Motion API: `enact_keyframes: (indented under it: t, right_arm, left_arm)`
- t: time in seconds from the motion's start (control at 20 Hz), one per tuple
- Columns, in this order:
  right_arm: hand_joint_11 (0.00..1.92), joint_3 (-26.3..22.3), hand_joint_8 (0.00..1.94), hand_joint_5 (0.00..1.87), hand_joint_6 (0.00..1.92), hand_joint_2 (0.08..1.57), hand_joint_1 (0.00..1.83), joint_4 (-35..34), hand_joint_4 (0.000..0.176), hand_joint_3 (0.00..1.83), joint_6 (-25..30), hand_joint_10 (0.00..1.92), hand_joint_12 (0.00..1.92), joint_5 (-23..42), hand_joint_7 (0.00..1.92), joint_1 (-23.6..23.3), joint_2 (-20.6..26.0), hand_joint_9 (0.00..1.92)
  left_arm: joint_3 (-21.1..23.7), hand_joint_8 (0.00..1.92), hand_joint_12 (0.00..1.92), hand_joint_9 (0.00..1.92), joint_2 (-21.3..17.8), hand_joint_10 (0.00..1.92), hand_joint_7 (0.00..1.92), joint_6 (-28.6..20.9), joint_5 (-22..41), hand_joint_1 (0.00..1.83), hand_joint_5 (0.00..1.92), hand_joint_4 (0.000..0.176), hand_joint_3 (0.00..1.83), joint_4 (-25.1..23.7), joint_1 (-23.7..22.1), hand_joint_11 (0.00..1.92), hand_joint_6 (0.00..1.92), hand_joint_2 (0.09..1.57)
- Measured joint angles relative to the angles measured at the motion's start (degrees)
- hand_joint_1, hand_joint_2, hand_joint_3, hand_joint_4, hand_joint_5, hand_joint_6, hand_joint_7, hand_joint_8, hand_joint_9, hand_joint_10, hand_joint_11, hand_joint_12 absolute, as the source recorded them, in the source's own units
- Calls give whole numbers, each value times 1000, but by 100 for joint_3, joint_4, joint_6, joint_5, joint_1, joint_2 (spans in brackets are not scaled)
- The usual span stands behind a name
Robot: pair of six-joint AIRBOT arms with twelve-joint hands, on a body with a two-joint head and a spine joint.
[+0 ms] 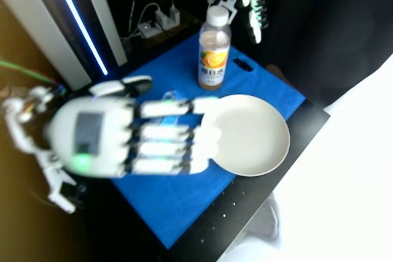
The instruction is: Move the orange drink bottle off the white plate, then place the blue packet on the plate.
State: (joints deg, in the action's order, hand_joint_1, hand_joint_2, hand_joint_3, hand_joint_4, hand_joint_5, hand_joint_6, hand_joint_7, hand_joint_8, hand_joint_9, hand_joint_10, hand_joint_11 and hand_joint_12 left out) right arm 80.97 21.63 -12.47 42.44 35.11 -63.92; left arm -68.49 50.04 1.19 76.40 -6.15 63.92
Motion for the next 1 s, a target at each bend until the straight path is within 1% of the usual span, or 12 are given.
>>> enact_keyframes:
  t: [0.15, 0.3, 0.35, 0.5, 0.6, 0.65, 0.7, 0.75, 0.8, 0.85, 0.95, 1.0]
  right_arm:
    - [0, 127, 7, 0, 0, 642, 601, 861, 157, 0, 542, 5, 1044, -302, 48, -35, -70, 88]
    - [0, 173, 6, 0, 0, 624, 588, 1281, 142, 0, 1038, 2, 320, -306, 24, -83, -24, 3]
    - [0, 153, 5, 0, 0, 621, 558, 1519, 109, 2, 1123, 9, 586, -297, 50, -83, 9, 47]
    - [0, 22, 6, 0, 0, 630, 502, 1908, 94, 0, 1169, 7, 895, -354, 89, -83, 9, 76]
    - [0, -4, 20, 0, 0, 623, 467, 2151, 102, 1, 1228, 2, 531, -444, 91, -83, 9, 88]
    - [0, -4, 8, 0, 0, 648, 576, 2264, 88, 3, 1257, 4, 395, -562, 70, -83, 9, 48]
    - [0, -2, 7, 0, 0, 661, 649, 2326, 101, 2, 1274, 0, 215, -680, 16, -83, -2, 9]
    - [0, -2, 1, 0, 0, 668, 725, 2365, 87, 2, 1281, 0, 42, -748, 2, -83, -17, 1]
    - [0, -2, 9, 0, 0, 676, 733, 2437, 70, 4, 1281, 0, 8, -800, 22, -83, -28, 0]
    - [50, -2, 10, 0, 0, 695, 706, 2485, 19, 2, 1283, 6, 35, -859, 99, -83, -44, 34]
    - [87, 0, 14, 4, 1, 694, 709, 2559, 10, 0, 1287, 28, 60, -1003, 139, -83, -72, 104]
    - [17, 2, 5, 28, 1, 690, 713, 2586, 19, 1, 1287, 15, 365, -1040, 152, -83, -79, 146]
  left_arm:
    - [-2, 0, 0, 0, -142, 0, 0, 103, 17, 371, 0, 176, 0, 184, 72, 0, 0, 896]
    - [24, 0, 0, 0, -216, 0, 0, 243, 39, 390, 0, 176, 26, 356, 164, 0, 0, 929]
    - [70, 0, 0, 0, -273, 0, 0, 256, 94, 427, 0, 176, 6, 374, 225, 0, 0, 894]
    - [79, 0, 0, 0, -317, 0, 0, 356, 225, 489, 0, 176, 0, 590, 393, 0, 0, 827]
    - [92, 0, 0, 0, -345, 0, 0, 393, 367, 474, 0, 176, 0, 782, 590, 0, 0, 818]
    - [125, 0, 0, 0, -380, 0, 0, 420, 374, 483, 0, 176, 0, 870, 627, 0, 0, 831]
    - [122, 0, 0, 0, -391, 0, 0, 428, 437, 468, 0, 176, 0, 942, 636, 0, 0, 837]
    - [125, 0, 0, 0, -391, 0, 0, 428, 494, 457, 0, 176, 0, 977, 636, 0, 0, 840]
    - [125, 0, 0, 0, -389, 0, 0, 428, 509, 441, 0, 176, 0, 970, 636, 0, 0, 839]
    - [125, 0, 0, 0, -389, 0, 0, 437, 516, 433, 0, 176, 0, 951, 636, 0, 0, 825]
    - [125, 0, 0, 0, -385, 0, 0, 472, 514, 441, 0, 176, 0, 957, 636, 0, 0, 836]
    - [122, 0, 0, 0, -374, 0, 0, 472, 503, 453, 0, 176, 0, 973, 636, 0, 0, 837]
